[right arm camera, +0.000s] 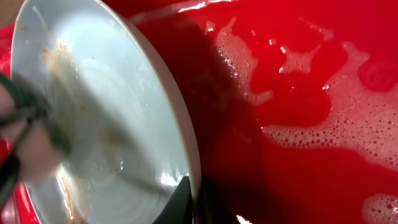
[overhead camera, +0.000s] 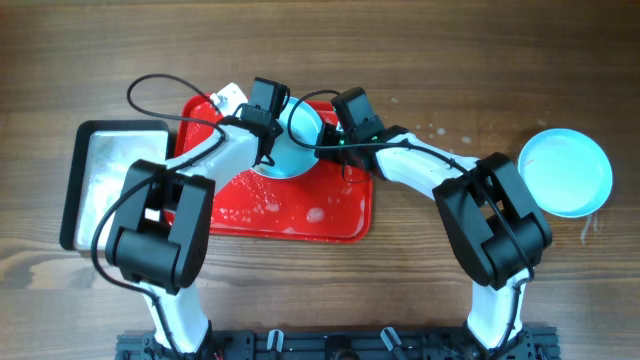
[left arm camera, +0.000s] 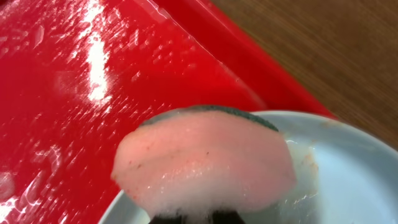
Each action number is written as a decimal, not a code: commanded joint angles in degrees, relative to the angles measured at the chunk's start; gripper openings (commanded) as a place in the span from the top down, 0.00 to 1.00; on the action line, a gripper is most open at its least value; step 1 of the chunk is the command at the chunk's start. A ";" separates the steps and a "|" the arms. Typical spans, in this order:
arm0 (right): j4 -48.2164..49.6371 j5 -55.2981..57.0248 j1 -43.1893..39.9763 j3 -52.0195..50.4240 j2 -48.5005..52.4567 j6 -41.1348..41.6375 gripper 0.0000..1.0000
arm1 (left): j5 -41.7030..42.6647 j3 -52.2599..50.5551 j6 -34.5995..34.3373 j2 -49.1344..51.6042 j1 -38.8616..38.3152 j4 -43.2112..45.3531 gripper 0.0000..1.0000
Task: Clean dirty plates on tray and stack at the side
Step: 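Keep scrubbing the plate rim with the sponge while the right gripper holds it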
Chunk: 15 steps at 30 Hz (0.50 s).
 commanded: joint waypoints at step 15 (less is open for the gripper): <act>-1.75 0.68 0.35 -2.14 4.37 -0.31 0.96 | 41.16 -3.15 60.08 7.45 1.81 -6.80 0.96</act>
